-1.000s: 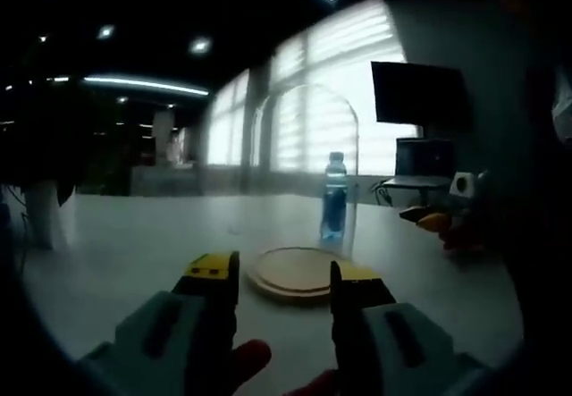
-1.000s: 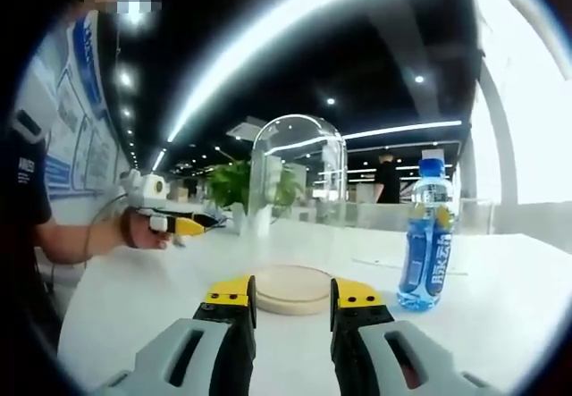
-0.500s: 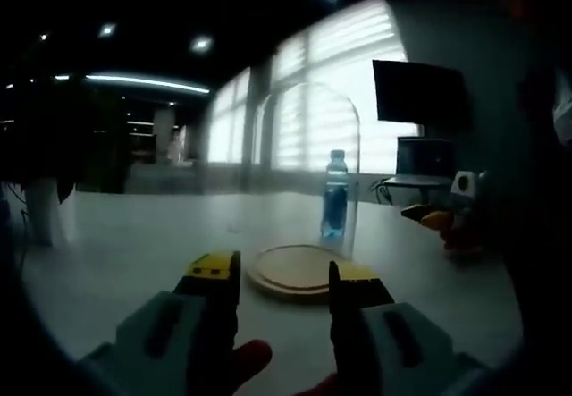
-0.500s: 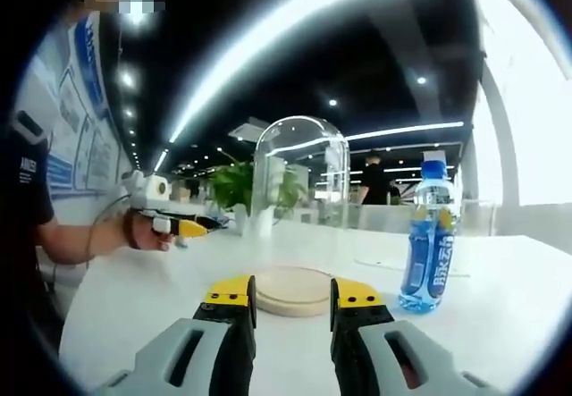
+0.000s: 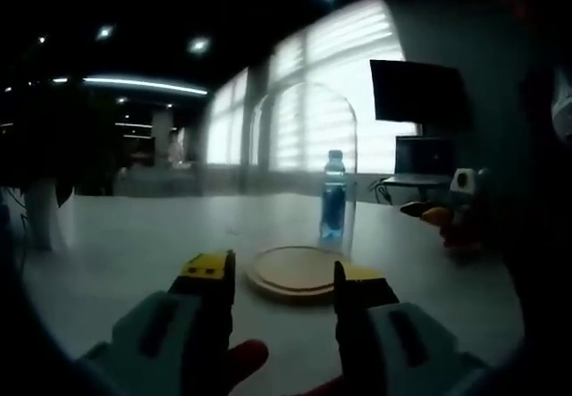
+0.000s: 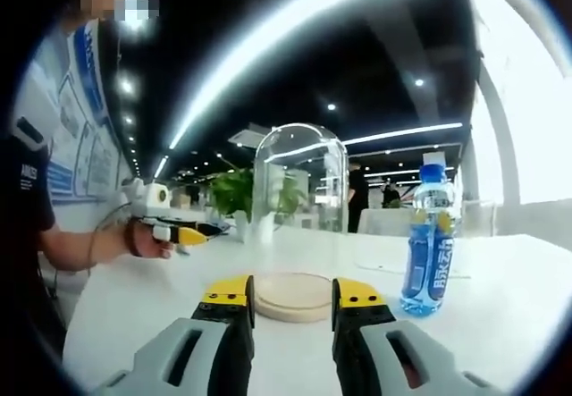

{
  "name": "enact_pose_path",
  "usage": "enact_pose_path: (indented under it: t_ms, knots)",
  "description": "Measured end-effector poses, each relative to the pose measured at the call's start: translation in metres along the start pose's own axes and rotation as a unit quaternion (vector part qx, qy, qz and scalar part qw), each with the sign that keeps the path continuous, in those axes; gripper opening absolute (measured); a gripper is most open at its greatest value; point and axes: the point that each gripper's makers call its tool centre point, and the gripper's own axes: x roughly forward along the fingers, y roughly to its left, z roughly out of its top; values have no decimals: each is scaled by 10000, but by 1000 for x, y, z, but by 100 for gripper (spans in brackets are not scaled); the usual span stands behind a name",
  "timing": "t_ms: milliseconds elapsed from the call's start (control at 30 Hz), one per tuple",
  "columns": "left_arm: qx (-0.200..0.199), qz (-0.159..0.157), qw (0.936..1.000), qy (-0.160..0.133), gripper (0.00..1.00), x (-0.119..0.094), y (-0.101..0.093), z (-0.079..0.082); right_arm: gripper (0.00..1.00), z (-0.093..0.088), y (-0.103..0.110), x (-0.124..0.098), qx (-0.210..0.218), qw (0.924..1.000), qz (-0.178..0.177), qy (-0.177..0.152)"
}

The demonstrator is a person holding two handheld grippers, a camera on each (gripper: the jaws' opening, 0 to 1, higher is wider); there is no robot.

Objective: Open the cover put in the Mizone put the cover back on

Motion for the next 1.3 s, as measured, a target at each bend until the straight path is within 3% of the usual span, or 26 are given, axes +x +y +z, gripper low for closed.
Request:
enact_pose_path:
  t_ms: [733,1300]
  knots:
    - [-12,26,10000,12,38,1,1,-2,29,-3,-15,0,67,9997,-214,61]
    - [-46,24,9999,96,38,2,2,-7,29,-2,-11,-2,123,9997,-209,51]
